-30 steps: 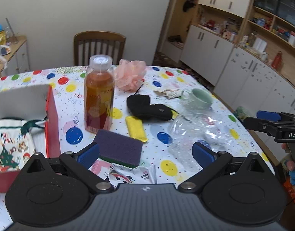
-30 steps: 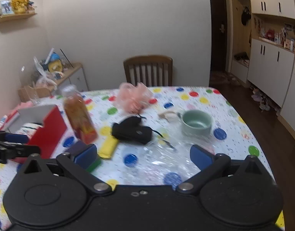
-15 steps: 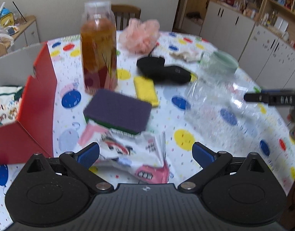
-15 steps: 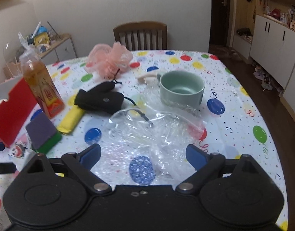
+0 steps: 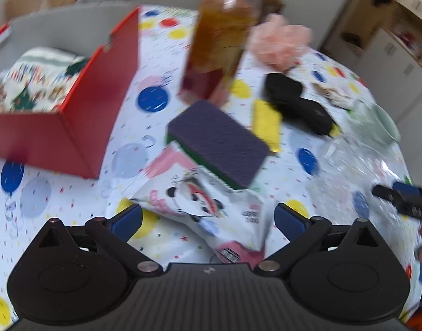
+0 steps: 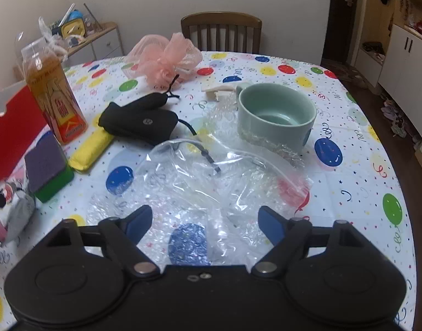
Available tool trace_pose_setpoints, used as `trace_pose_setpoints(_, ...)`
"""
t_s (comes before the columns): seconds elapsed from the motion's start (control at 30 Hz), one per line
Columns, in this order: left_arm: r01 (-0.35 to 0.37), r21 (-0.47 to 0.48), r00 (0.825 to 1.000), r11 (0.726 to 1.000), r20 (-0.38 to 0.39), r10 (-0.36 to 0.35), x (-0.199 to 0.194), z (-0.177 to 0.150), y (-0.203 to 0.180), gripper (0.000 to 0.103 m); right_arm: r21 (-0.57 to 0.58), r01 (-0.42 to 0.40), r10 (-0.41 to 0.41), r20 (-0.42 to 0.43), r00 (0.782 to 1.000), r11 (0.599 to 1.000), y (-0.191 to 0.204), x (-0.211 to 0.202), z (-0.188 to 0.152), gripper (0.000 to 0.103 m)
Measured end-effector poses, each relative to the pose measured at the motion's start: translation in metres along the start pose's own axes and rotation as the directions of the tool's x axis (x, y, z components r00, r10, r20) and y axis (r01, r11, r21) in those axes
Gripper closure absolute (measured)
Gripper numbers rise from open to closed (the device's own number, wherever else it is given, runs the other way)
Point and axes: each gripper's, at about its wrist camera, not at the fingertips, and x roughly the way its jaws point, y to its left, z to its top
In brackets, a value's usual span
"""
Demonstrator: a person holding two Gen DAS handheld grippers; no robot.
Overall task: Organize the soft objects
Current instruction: 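Grasp the plastic bag with the right gripper while the left grasps the pink snack packet, then carry the plastic bag and snack packet over the red box and lower them in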
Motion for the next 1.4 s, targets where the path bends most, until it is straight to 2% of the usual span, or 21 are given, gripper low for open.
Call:
trace_pose_setpoints(0.1,-0.03,-0.075,0.999,0.997,-0.025,0.029,0.011,0.003,0.007,0.001,-0.01,-0.006,0.005,-0.011,1.0,1.0,-0.004,0.006,0.0,0.026)
trace_pose_setpoints(0.27,-0.049,-0.189,0.997,0.981,-0.076,0.035,0.031,0.004,0.019,0.021,-0.034,0.005,-0.007,-0.038,0.999,0.999,-0.008,0.015,-0.001,0.038)
trace_pose_setpoints(0.4,-0.058,-0.223,0.995,0.973,-0.093,0.038,0.038,0.002,0.02,0.026,-0.034,0.005,-0.006,-0.048,0.999,0.999,-0.011,0.017,-0.005,0.051)
trace_pose_setpoints(0.47,-0.061,-0.229,0.995,0.972,-0.089,0.041,0.039,0.002,0.019,0.04,-0.058,0.021,-0.024,-0.053,0.998,0.998,-0.009,0.017,-0.008,0.06)
trace_pose_setpoints(0.5,-0.059,-0.233,0.996,0.971,-0.085,0.04,0.038,0.002,0.018,0.044,-0.069,0.028,-0.031,-0.052,0.998,0.997,-0.009,0.017,-0.009,0.066)
trace_pose_setpoints(0.53,-0.051,-0.238,0.996,0.97,-0.079,0.033,0.038,0.002,0.017,0.052,-0.078,0.034,-0.038,-0.051,0.998,0.996,-0.008,0.016,-0.01,0.068)
trace_pose_setpoints(0.67,-0.057,-0.209,0.997,0.976,-0.062,0.045,0.035,0.004,0.01,0.065,-0.103,0.048,-0.052,-0.04,0.998,0.994,-0.005,0.01,-0.012,0.069)
trace_pose_setpoints(0.77,-0.054,-0.202,0.998,0.978,-0.047,0.046,0.033,0.005,0.009,0.069,-0.125,0.059,-0.063,-0.022,0.998,0.99,-0.003,0.001,-0.013,0.07)
trace_pose_setpoints(0.97,-0.064,-0.17,0.998,0.983,-0.025,0.061,0.026,0.005,0.009,0.075,-0.105,0.029,-0.026,0.026,0.999,0.994,0.0,-0.025,-0.008,0.072)
trace_pose_setpoints(1.13,-0.028,-0.183,0.999,0.983,-0.021,0.025,0.015,0.004,0.015,0.079,-0.088,0.01,-0.004,0.071,0.997,0.996,0.008,-0.052,0.0,0.073)
trace_pose_setpoints(1.4,0.028,-0.094,1.0,0.995,0.002,-0.027,-0.003,0.002,0.007,0.08,-0.059,-0.014,0.021,0.127,0.992,0.998,0.031,-0.09,0.011,0.073)
